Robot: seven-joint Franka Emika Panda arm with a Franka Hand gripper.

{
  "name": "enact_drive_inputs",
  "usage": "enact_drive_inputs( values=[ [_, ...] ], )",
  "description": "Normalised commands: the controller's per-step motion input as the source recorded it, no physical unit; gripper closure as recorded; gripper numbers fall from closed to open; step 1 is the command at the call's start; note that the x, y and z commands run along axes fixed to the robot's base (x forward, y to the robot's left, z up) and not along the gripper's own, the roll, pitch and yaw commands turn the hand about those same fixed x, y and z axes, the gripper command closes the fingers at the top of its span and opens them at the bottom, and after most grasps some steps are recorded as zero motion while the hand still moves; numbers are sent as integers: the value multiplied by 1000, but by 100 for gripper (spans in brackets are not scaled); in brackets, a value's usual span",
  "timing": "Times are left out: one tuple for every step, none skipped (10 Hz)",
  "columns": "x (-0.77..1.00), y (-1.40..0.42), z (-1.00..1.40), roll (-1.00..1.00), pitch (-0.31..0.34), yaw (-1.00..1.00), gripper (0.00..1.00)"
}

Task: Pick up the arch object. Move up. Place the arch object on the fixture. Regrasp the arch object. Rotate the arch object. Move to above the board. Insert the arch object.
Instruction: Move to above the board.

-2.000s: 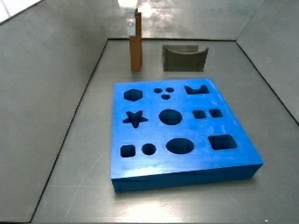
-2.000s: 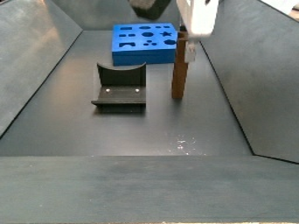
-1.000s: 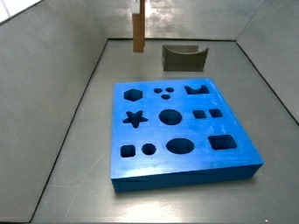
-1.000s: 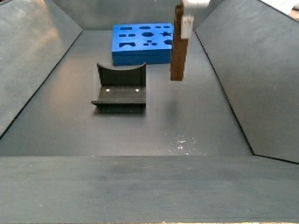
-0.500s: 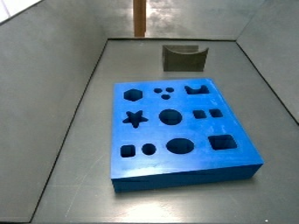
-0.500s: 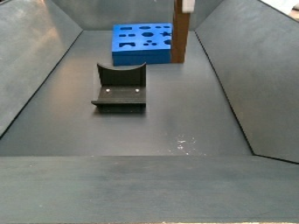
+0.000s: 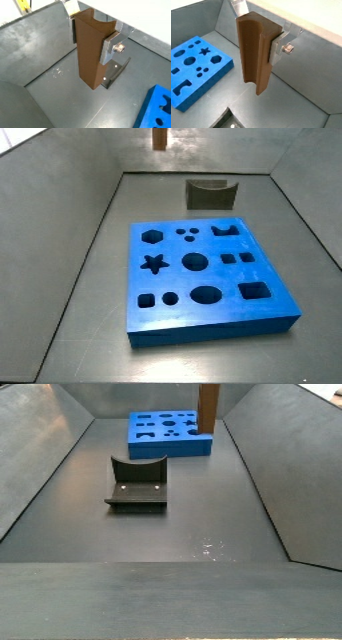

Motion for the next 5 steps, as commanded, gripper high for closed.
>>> enact_drive_inputs(
  values=[
    [-5, 19, 281, -156, 47, -40, 100],
    [-4, 21, 186, -161, 45, -40, 100],
    [123, -1000, 96, 27, 21, 1000, 100],
    [124, -1000, 95, 35, 20, 1000, 100],
    [123, -1000, 100, 50, 24, 1000, 100]
  ],
)
